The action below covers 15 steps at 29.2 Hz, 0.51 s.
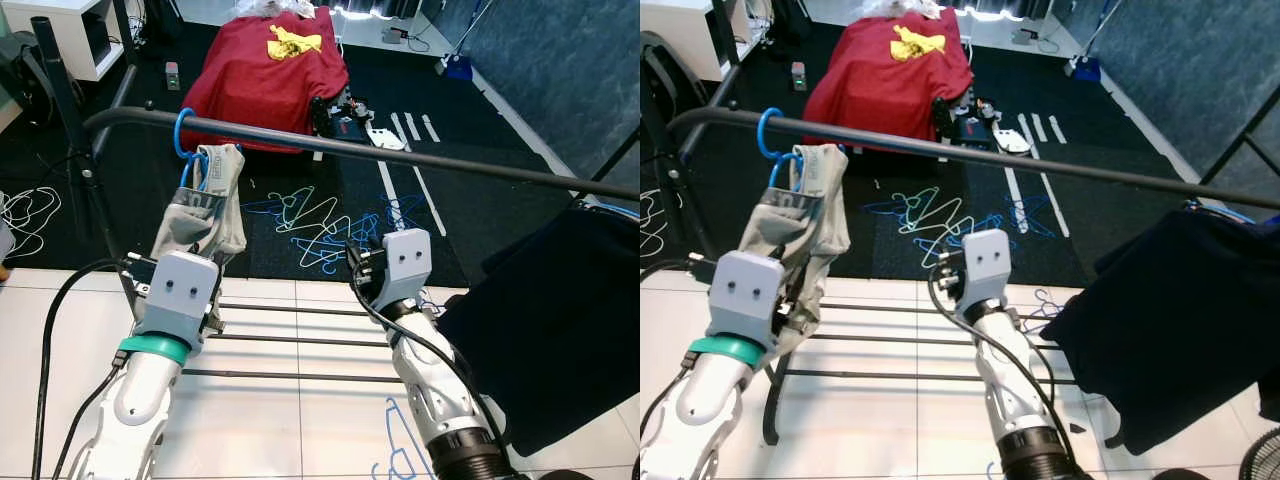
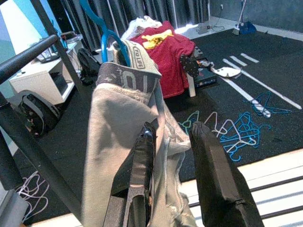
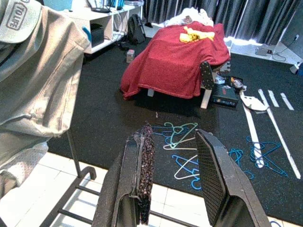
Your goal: Hang hanger
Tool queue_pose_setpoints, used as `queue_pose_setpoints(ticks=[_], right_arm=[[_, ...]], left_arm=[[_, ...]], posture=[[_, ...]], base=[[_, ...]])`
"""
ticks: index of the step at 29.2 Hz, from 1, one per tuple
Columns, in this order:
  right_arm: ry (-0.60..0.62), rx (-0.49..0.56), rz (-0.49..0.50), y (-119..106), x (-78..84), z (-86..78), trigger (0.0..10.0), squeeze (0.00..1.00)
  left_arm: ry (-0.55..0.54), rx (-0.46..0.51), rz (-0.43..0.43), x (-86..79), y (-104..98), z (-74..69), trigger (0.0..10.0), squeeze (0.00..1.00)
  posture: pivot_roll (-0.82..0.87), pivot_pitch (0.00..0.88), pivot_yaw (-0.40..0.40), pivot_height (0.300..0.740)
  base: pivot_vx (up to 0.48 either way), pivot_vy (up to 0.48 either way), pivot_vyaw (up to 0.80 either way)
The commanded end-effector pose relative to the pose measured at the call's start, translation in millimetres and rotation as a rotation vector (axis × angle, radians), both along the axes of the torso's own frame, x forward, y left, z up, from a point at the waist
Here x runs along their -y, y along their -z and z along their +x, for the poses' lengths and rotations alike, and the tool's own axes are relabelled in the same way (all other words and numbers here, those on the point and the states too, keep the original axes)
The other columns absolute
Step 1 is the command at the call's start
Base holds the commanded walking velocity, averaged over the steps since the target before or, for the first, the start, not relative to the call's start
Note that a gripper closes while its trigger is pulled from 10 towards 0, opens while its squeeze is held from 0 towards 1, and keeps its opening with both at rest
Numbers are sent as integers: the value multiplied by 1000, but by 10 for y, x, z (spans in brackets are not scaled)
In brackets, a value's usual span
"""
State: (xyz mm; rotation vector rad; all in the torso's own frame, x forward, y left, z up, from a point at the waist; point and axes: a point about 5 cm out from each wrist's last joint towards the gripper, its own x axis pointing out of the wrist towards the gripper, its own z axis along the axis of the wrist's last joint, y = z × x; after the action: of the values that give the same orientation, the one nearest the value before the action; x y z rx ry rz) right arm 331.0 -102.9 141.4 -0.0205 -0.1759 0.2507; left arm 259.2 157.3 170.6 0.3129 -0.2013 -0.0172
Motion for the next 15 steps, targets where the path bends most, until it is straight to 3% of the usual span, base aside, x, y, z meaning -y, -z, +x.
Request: queue_pose_setpoints(ticks=[1, 15], right_arm=[[16, -7, -4, 37, 31, 4, 10000, 0], [20, -17, -4, 92, 40, -18, 10000, 0]], left_arm=[[5, -16, 12, 20, 56, 5, 10000, 0], [11, -27, 19, 31, 103, -5, 10000, 0]], posture=[[132, 0, -42, 740], [132, 6, -40, 740]], base=[[0, 0, 0], [0, 0, 0]])
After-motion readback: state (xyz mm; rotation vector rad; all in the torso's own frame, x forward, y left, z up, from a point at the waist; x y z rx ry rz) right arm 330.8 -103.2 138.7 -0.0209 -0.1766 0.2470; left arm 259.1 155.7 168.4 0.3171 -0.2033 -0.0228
